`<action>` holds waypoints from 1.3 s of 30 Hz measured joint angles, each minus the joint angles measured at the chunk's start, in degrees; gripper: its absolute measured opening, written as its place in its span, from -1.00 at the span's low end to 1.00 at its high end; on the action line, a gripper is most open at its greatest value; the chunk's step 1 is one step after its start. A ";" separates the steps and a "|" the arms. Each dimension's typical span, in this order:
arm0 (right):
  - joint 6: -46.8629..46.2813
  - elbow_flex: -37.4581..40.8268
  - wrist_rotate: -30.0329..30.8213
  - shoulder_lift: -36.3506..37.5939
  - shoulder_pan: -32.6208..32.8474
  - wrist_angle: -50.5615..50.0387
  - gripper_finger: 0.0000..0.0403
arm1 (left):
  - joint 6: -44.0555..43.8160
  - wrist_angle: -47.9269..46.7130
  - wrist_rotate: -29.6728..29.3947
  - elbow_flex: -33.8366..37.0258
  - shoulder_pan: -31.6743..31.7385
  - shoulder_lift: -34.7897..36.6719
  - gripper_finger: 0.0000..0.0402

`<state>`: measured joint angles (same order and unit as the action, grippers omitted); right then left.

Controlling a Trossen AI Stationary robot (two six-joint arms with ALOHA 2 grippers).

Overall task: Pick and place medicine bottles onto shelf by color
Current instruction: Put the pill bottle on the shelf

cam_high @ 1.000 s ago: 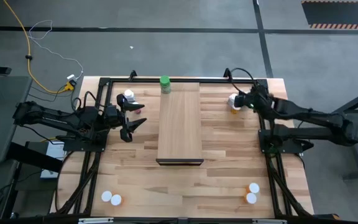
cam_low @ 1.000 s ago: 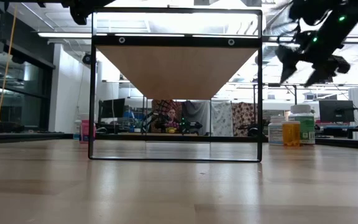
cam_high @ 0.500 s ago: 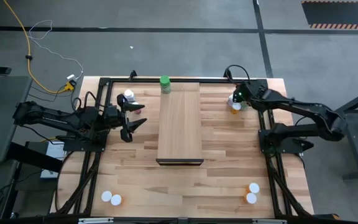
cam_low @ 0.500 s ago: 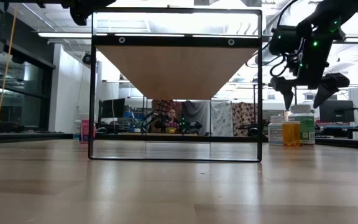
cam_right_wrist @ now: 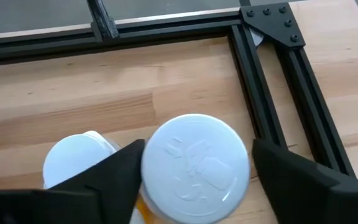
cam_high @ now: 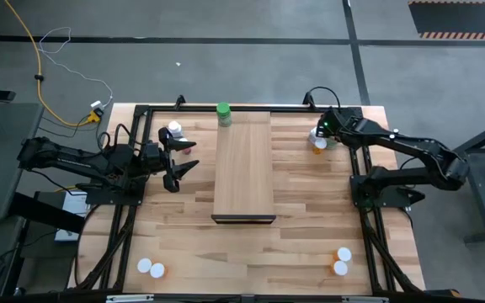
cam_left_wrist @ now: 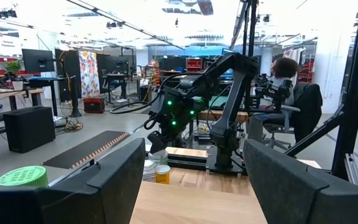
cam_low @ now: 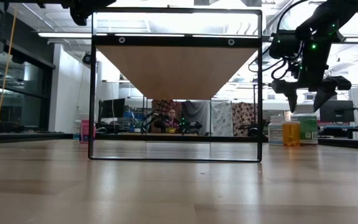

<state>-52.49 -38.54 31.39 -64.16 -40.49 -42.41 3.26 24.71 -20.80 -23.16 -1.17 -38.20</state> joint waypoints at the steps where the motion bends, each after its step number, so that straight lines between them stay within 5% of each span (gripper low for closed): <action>1: 0.00 0.00 -0.06 0.00 -0.04 0.00 0.26 | -0.01 0.00 0.00 0.00 0.01 0.00 0.30; 5: 0.06 -0.04 0.07 0.02 -0.04 0.02 0.06 | 0.01 0.00 0.00 0.00 0.00 0.00 0.30; 17: 4.55 -1.82 -0.52 2.25 0.46 -3.22 0.06 | 0.02 -0.01 0.00 0.00 0.00 0.00 0.30; 29: 14.26 -24.06 -1.28 3.90 7.74 -8.83 0.05 | 0.01 0.00 0.00 0.00 0.02 0.00 0.30; 39: 22.98 -40.47 -6.62 -9.03 21.93 -7.65 0.06 | -0.01 0.02 0.00 0.00 0.02 0.00 0.30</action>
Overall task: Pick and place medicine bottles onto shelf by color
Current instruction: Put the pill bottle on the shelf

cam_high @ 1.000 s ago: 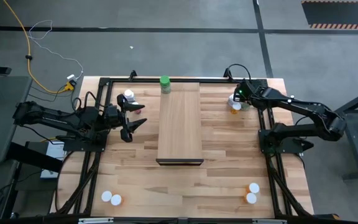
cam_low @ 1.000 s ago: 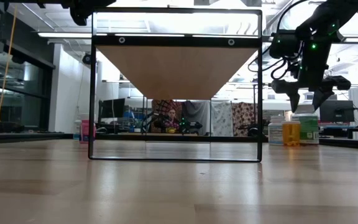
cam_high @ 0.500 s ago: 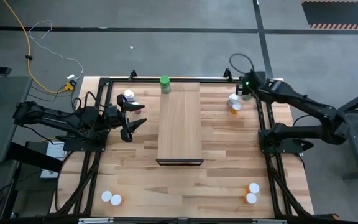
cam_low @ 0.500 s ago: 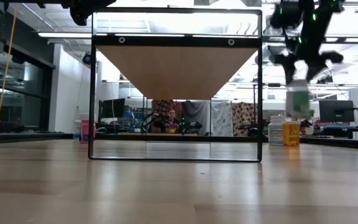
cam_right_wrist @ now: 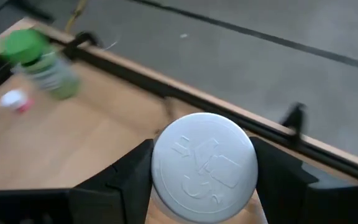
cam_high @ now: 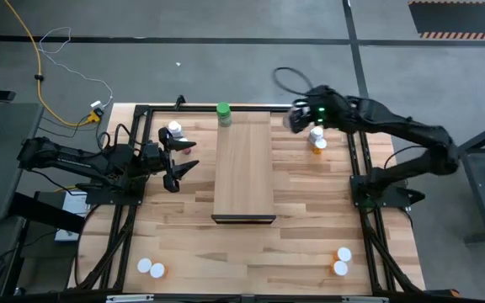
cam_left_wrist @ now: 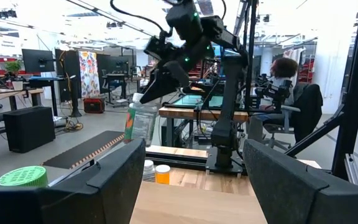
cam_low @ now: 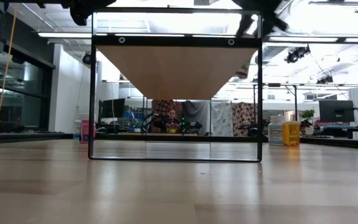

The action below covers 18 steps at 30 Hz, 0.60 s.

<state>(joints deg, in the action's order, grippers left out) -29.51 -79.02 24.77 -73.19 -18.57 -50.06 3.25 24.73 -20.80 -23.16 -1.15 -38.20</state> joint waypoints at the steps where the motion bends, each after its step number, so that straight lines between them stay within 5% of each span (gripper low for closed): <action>1: 1.00 -2.15 -0.89 -2.18 0.94 -0.05 0.06 | 0.02 0.00 0.00 0.00 0.00 0.00 0.30; 11: 10.26 -25.89 -4.38 -22.63 4.74 -6.57 0.07 | 0.02 0.00 0.00 0.00 -0.02 0.00 0.30; 18: 12.02 -34.59 -4.45 -31.36 3.65 -8.39 0.07 | 0.00 0.00 0.00 0.00 -0.02 0.00 0.30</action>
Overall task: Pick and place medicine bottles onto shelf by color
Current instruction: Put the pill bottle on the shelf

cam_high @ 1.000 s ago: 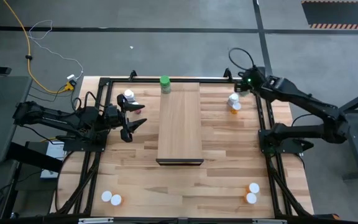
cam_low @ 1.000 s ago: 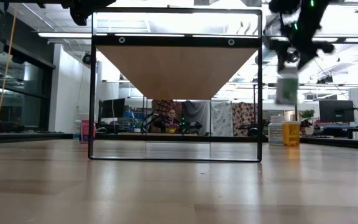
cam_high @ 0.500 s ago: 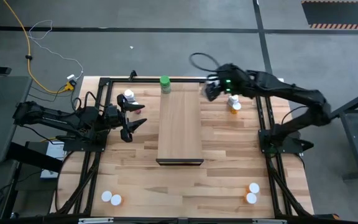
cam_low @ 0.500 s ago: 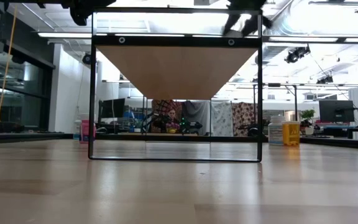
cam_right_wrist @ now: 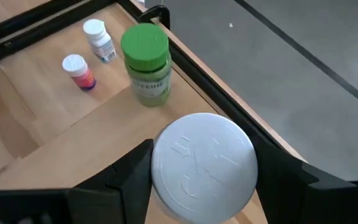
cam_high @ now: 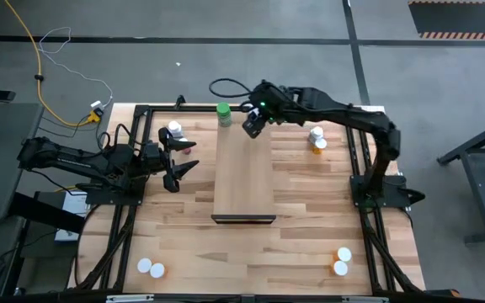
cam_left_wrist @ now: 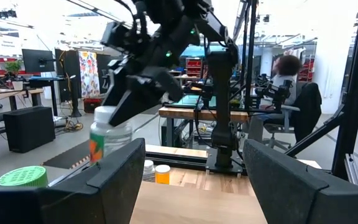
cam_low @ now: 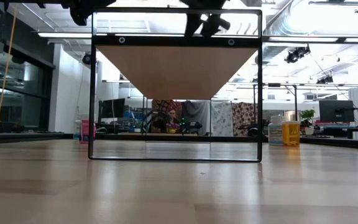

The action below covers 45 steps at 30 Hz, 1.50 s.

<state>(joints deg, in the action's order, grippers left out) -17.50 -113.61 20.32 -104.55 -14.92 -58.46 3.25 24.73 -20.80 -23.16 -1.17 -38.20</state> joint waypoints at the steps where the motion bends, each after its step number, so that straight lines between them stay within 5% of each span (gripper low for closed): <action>1: -0.01 -0.57 -0.02 -0.85 -0.40 0.02 0.07 | 0.00 0.00 -0.01 0.00 0.01 0.00 0.30; 45: -4.49 -0.87 -6.38 -6.44 -4.85 5.63 0.19 | 0.00 -0.02 0.00 -0.02 0.00 0.00 0.30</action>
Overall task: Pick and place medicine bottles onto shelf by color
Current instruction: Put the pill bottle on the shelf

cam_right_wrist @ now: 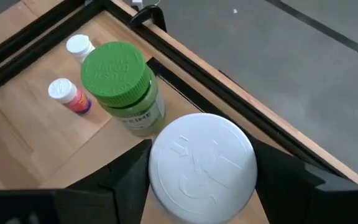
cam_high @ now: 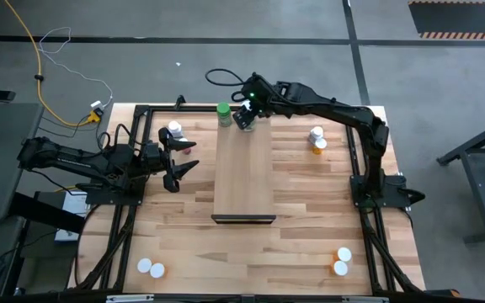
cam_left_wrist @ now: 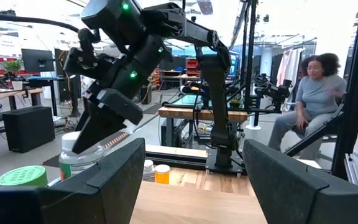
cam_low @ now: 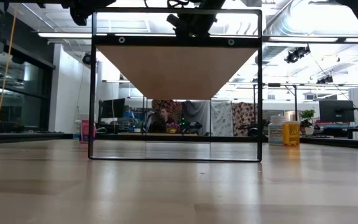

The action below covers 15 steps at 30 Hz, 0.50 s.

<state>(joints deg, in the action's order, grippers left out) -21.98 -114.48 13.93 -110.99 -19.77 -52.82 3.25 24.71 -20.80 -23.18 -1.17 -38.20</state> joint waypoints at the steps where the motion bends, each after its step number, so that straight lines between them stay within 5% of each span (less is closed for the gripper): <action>1: 0.17 0.00 -0.07 -0.08 0.00 0.26 0.19 | 0.00 0.00 -0.02 0.00 0.00 0.00 0.30; 15: 1.30 0.00 -0.43 -0.12 -0.04 1.47 0.19 | 0.00 -0.02 -0.44 0.00 0.00 0.00 0.30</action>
<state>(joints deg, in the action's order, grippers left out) -20.68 -114.48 13.50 -111.11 -19.81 -51.35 3.25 24.69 -21.23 -23.18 -1.17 -38.20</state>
